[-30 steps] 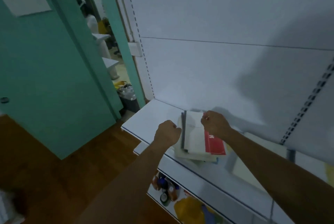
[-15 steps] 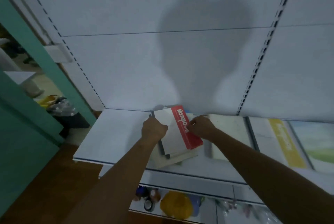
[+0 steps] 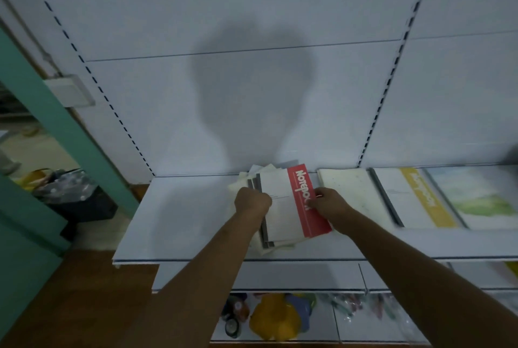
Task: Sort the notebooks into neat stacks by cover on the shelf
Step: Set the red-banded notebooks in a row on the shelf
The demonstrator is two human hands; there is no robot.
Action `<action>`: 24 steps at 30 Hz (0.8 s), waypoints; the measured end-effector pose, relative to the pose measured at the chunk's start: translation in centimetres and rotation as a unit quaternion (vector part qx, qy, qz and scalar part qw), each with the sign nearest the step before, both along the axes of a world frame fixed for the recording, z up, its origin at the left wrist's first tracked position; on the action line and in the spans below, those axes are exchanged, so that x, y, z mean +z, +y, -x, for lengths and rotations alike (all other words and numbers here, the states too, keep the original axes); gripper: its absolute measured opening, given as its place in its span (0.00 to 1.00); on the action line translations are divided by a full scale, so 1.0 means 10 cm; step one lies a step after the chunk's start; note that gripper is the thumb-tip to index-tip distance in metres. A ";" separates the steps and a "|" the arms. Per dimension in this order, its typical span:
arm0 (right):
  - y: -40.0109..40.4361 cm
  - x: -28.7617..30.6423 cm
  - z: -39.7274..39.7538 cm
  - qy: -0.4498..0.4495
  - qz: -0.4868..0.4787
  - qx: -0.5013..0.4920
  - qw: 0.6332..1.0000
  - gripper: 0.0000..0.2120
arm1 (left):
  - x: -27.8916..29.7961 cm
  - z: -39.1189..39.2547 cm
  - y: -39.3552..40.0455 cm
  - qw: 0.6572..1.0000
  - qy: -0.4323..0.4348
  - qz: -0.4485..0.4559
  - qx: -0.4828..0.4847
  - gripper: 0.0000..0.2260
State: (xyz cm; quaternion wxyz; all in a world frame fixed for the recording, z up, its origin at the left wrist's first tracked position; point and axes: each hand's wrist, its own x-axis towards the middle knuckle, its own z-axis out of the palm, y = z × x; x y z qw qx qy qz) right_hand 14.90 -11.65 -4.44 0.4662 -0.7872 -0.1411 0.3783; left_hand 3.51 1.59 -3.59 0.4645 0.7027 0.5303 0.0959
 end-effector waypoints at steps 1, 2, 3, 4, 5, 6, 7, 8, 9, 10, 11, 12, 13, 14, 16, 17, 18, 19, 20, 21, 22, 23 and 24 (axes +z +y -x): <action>-0.02 0.00 0.02 0.016 -0.011 -0.003 1.000 0.09 | 0.01 -0.01 -0.02 1.000 -0.001 -0.011 -0.005 0.07; -0.03 0.01 0.05 0.028 -0.020 -0.004 0.999 0.09 | 0.02 -0.01 -0.04 1.000 0.002 -0.023 -0.010 0.08; -0.04 0.03 0.07 0.034 -0.025 -0.005 0.999 0.08 | 0.03 0.01 -0.07 0.999 0.007 -0.039 -0.011 0.09; -0.05 0.04 0.06 0.037 -0.029 -0.008 0.999 0.08 | 0.05 0.04 -0.09 0.999 0.013 -0.047 -0.006 0.09; -0.07 0.05 0.05 0.041 -0.030 -0.014 0.999 0.08 | 0.07 0.07 -0.10 0.998 0.019 -0.052 0.003 0.10; -0.09 0.05 0.03 0.045 -0.031 -0.022 0.998 0.08 | 0.07 0.11 -0.11 0.998 0.027 -0.050 0.011 0.10; -0.12 0.05 0.00 0.049 -0.033 -0.031 0.998 0.09 | 0.07 0.13 -0.12 0.998 0.036 -0.048 0.015 0.09; -0.16 0.04 -0.04 0.055 -0.039 -0.041 0.997 0.10 | 0.08 0.14 -0.14 0.998 0.040 -0.040 0.014 0.09; -0.20 0.03 -0.08 0.060 -0.044 -0.050 0.996 0.10 | 0.08 0.13 -0.16 0.999 0.039 -0.035 0.007 0.07; -0.25 0.03 -0.12 0.064 -0.048 -0.056 0.995 0.10 | 0.10 0.11 -0.20 0.999 0.032 -0.025 0.000 0.07; -0.29 0.02 -0.15 0.068 -0.051 -0.059 0.995 0.10 | 0.11 0.08 -0.23 1.000 0.022 -0.016 -0.006 0.09; -0.34 0.01 -0.18 0.074 -0.055 -0.061 0.994 0.10 | 0.11 0.05 -0.28 1.000 0.015 -0.005 -0.011 0.12; -0.37 0.00 -0.20 0.081 -0.057 -0.061 0.993 0.09 | 0.11 0.02 -0.32 1.000 0.010 0.000 -0.015 0.13; -0.41 0.01 -0.23 0.085 -0.058 -0.062 0.993 0.08 | 0.12 -0.02 -0.38 1.000 0.003 0.006 -0.016 0.13; -0.51 0.00 -0.31 0.089 -0.061 -0.076 0.991 0.08 | 0.11 -0.10 -0.48 0.999 -0.024 0.030 -0.017 0.12; -0.57 0.01 -0.36 0.094 -0.066 -0.085 0.990 0.09 | 0.11 -0.15 -0.52 0.998 -0.038 0.039 -0.017 0.11; -0.62 0.01 -0.41 0.101 -0.072 -0.093 0.988 0.09 | 0.11 -0.20 -0.56 0.998 -0.049 0.044 -0.017 0.10; -0.68 0.03 -0.46 0.106 -0.075 -0.100 0.987 0.09 | 0.12 -0.27 -0.61 0.997 -0.063 0.045 -0.017 0.09; -0.75 0.06 -0.50 0.108 -0.077 -0.105 0.986 0.09 | 0.13 -0.35 -0.67 0.996 -0.076 0.048 -0.016 0.09; -0.84 0.10 -0.55 0.111 -0.076 -0.113 0.985 0.09 | 0.15 -0.45 -0.74 0.994 -0.094 0.055 -0.020 0.08; -0.93 0.14 -0.60 0.110 -0.078 -0.122 0.983 0.08 | 0.18 -0.55 -0.84 0.991 -0.112 0.071 -0.027 0.05; -1.03 0.18 -0.65 0.108 -0.079 -0.130 0.983 0.08 | 0.18 -0.65 -0.93 0.987 -0.127 0.088 -0.037 0.04; -1.15 0.21 -0.71 0.105 -0.082 -0.138 0.981 0.09 | 0.20 -0.77 -1.04 0.985 -0.132 0.095 -0.049 0.07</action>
